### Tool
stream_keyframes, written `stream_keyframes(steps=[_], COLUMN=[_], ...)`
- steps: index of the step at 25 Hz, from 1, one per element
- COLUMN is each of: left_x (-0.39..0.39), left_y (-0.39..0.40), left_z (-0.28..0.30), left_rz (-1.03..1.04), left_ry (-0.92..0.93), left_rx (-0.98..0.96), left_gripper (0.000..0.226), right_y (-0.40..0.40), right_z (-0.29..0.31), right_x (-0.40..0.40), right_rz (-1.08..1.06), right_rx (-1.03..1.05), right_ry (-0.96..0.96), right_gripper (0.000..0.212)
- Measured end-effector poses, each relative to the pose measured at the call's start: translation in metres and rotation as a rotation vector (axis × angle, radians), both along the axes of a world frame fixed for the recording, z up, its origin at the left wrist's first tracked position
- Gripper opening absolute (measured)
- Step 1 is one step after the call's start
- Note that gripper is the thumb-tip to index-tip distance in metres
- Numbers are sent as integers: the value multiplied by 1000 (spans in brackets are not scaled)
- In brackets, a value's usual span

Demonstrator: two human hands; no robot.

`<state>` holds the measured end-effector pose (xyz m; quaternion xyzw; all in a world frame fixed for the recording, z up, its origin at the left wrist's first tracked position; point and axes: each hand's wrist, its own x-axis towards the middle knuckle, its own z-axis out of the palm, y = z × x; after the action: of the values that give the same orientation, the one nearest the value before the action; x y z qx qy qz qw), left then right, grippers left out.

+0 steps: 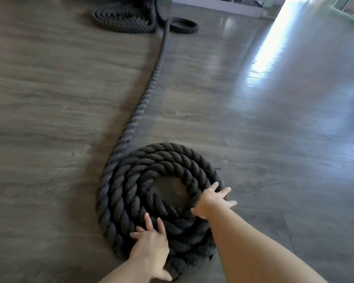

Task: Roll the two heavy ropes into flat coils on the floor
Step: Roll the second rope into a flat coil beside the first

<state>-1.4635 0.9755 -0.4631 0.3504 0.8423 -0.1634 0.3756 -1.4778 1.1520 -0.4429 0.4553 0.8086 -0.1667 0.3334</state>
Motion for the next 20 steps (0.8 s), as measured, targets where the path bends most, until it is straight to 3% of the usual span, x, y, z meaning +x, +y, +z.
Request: stream_keyframes(steps=[2, 4, 6, 8, 11, 13, 16, 20], left_x=[-12, -27, -47, -69, -95, -108, -129, -193], left_y=[46, 90, 114, 108, 68, 47, 34, 38], left_z=[13, 15, 13, 20, 35, 44, 42, 25], left_rz=[134, 267, 208, 125, 249, 199, 16, -27], left_ry=[-26, -18, 20, 41, -22, -70, 84, 186], left_rx=[-42, -7, 58, 120, 216, 126, -53, -175], left_gripper=[121, 103, 104, 110, 103, 107, 121, 152], right_y=[3, 10, 26, 41, 54, 58, 71, 108], right_z=[-5, -17, -28, -28, -22, -20, -18, -15], right_x=[-33, -48, -58, -67, -83, -93, -109, -149], right_rz=[50, 49, 30, 74, 125, 176, 228, 448], right_rx=[-69, -94, -86, -85, -107, -113, -128, -98], right_ry=[-26, -15, 23, 67, 91, 80, 49, 35], right_gripper=[116, 135, 145, 141, 132, 130, 128, 117])
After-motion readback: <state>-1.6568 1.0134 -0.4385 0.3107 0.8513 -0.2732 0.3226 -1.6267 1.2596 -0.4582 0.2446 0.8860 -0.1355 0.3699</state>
